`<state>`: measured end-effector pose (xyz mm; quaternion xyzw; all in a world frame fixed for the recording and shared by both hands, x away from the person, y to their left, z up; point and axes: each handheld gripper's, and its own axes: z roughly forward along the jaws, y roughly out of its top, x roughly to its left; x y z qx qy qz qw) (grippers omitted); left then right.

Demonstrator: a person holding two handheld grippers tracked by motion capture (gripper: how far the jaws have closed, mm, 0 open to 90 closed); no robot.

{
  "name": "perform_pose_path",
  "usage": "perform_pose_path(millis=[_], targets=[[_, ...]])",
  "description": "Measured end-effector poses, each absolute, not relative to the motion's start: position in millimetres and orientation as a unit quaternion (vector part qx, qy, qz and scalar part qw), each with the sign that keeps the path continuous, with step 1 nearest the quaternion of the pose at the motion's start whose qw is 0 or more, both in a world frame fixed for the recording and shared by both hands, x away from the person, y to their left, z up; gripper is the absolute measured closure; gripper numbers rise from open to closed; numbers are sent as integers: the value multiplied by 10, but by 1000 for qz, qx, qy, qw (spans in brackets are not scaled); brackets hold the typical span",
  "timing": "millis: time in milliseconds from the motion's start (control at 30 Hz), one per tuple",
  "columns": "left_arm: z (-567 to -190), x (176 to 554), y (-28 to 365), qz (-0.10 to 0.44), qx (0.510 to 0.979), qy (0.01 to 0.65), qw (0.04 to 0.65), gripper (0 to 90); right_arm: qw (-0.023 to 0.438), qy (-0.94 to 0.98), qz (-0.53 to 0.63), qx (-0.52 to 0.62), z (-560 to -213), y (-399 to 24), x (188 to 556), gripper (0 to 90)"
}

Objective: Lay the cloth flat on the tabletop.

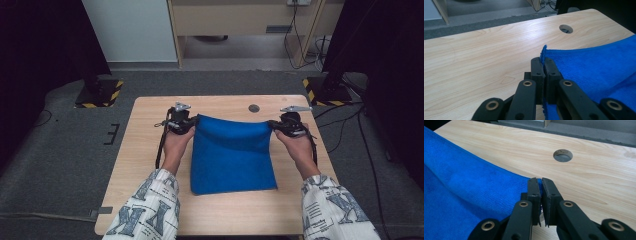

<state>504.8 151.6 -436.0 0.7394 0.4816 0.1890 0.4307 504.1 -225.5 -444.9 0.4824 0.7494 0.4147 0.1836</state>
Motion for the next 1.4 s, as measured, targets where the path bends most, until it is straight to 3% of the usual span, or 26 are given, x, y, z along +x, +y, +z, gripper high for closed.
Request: perform_pose_path(millis=[300, 333, 400, 467, 600, 767, 933, 1200, 1400], targets=[[-4392, 5077, 1540, 187, 737, 490, 427, 825, 181, 756, 400, 485, -4451, -2226, 5155, 830], [-4402, 5087, 1533, 189, 732, 494, 429, 760, 178, 754, 401, 489, -4447, -2222, 5170, 778], [-4410, 5102, 1527, 191, 721, 505, 435, 555, 179, 750, 401, 494, -4456, -2217, 5214, 556], [-4401, 5102, 1531, 198, 717, 507, 436, 443, 176, 746, 404, 500, -4468, -2216, 5245, 418], [-4369, 5091, 1573, 200, 709, 511, 443, 358, 200, 738, 400, 505, -4466, -2213, 5248, 253], [-4310, 5000, 1616, 193, 720, 498, 442, 286, 191, 740, 401, 505, -4464, -2219, 5187, 191], [-4279, 4797, 1636, 199, 730, 478, 446, 245, 187, 750, 405, 488, -4462, -2240, 5022, 187], [-4478, 4307, 1699, 177, 734, 467, 460, 137, 177, 764, 409, 467, -4593, -2241, 4579, 394], [-4632, 3987, 1780, 185, 742, 459, 453, 142, 174, 767, 415, 458, -4684, -2284, 4215, 532]])
